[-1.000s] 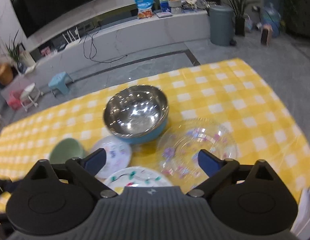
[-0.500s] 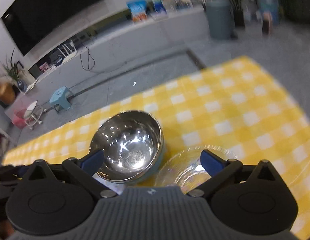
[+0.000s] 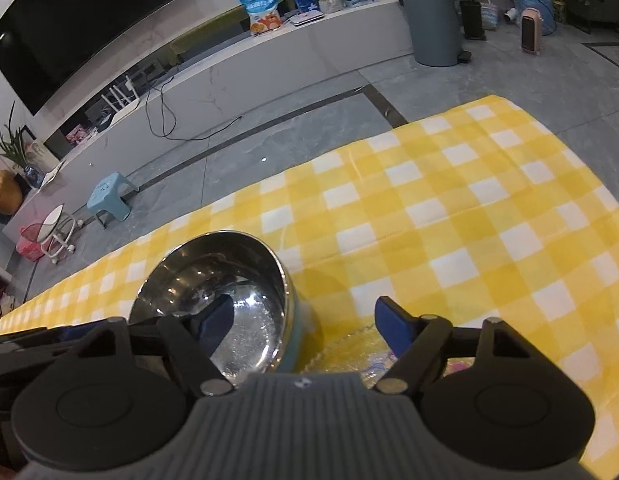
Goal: Organize plates and bowls
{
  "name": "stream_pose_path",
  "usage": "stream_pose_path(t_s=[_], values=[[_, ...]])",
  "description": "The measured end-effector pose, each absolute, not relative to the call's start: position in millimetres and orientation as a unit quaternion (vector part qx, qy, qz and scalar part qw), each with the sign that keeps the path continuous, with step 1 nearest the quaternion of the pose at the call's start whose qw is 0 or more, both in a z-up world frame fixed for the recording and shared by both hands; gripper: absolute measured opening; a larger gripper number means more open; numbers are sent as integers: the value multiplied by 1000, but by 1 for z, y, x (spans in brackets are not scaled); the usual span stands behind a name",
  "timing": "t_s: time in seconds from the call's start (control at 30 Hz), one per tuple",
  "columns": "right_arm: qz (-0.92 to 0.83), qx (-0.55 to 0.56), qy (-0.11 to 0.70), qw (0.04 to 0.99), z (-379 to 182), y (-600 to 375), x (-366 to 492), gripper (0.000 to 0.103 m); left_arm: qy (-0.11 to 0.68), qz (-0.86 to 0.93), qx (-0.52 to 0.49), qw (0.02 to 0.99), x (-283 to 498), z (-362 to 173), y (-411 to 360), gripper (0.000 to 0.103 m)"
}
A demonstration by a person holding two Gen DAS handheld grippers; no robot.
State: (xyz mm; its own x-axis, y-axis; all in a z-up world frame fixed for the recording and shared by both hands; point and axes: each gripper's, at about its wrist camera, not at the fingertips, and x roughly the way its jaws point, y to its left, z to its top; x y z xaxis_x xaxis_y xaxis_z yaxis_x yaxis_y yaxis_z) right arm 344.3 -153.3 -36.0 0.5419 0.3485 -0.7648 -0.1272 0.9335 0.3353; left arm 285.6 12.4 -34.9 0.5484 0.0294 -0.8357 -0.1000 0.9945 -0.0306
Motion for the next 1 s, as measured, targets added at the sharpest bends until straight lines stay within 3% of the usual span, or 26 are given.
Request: stream_pose_path(t_s=[0.17,0.23,0.3,0.4,0.5,0.57,0.6,0.63,0.67,1.0], values=[[140,97,463,870,-44,-141,346,66,479,40,-52,875,289,-46,15,56],[142,90,469,867,-48,-137,346,53,483,38,-51,873,291,-49,16,52],[145,88,476,863,-52,-134,346,49,485,36,-50,872,291,-52,15,48],[145,86,477,863,-56,-132,346,49,486,33,-54,871,291,-53,16,48],[147,78,474,864,-56,-129,344,48,489,32,-54,870,292,-55,15,40],[150,79,476,863,-57,-128,344,38,490,29,-55,869,293,-56,16,28],[152,81,481,860,-58,-128,344,23,489,27,-58,870,293,-56,15,23],[150,79,485,858,-59,-127,344,19,488,28,-58,871,292,-56,15,22],[150,75,483,860,-60,-127,343,19,487,27,-58,871,292,-56,14,19],[137,78,485,860,-54,-129,340,16,487,29,-62,871,289,-48,10,16]])
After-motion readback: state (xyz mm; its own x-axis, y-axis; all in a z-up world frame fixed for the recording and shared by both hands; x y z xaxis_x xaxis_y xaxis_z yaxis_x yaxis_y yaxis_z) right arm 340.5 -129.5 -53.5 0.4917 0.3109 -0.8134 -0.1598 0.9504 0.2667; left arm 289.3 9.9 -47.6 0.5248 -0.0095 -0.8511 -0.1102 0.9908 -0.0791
